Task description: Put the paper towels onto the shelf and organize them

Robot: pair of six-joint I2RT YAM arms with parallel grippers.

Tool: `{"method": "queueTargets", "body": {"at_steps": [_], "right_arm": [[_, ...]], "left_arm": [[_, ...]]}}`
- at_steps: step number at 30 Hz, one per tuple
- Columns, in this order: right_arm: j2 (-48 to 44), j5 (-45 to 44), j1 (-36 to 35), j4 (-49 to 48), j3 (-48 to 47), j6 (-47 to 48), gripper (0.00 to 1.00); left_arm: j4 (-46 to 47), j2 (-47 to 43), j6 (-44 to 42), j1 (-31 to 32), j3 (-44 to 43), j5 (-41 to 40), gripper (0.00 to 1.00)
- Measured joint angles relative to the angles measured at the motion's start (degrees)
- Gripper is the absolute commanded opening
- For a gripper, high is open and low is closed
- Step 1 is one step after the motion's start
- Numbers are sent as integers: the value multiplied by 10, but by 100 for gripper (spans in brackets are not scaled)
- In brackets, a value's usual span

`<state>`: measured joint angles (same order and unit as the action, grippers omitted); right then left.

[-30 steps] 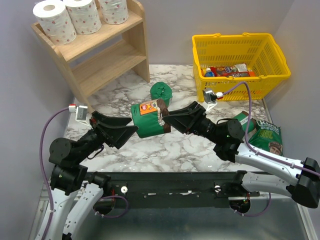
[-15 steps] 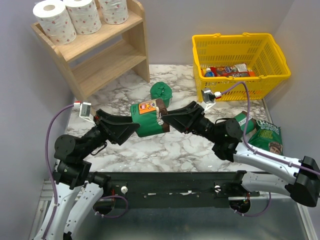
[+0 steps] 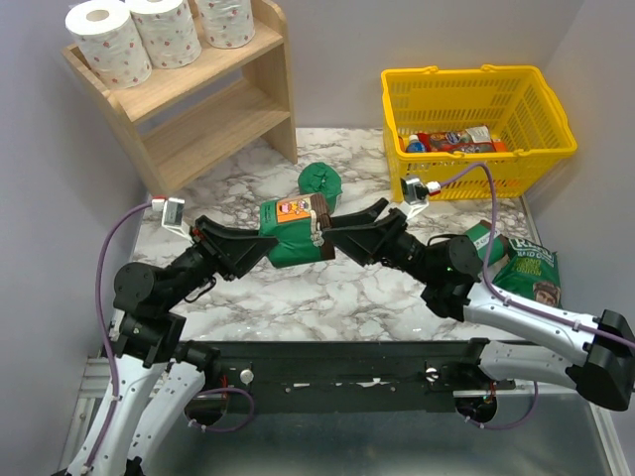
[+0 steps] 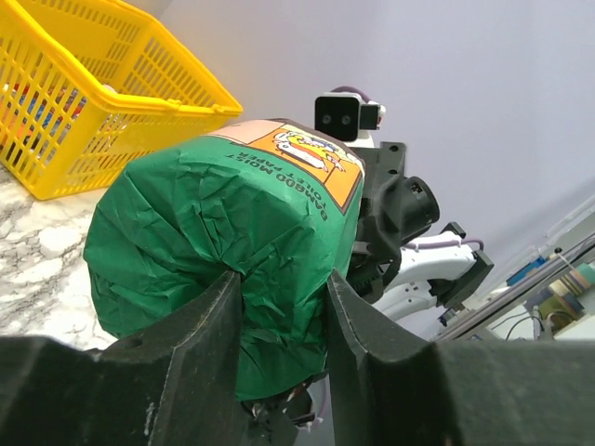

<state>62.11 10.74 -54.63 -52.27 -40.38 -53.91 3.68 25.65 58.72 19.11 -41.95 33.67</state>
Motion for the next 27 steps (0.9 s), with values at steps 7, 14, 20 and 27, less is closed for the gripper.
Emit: {"method": "queueTargets", "body": {"at_steps": [7, 14, 20, 27], "right_arm": [[-71, -49, 0, 99, 11, 10, 100], [-241, -193, 0, 342, 16, 15, 100], [-334, -247, 0, 439, 53, 38, 100], [-368, -291, 0, 509, 46, 115, 100]], "left_arm": [[-45, 33, -40, 0, -24, -2, 38], [-190, 118, -188, 0, -177, -53, 39], [-306, 269, -358, 1, -357, -171, 34], [-382, 447, -499, 47, -489, -345, 34]]}}
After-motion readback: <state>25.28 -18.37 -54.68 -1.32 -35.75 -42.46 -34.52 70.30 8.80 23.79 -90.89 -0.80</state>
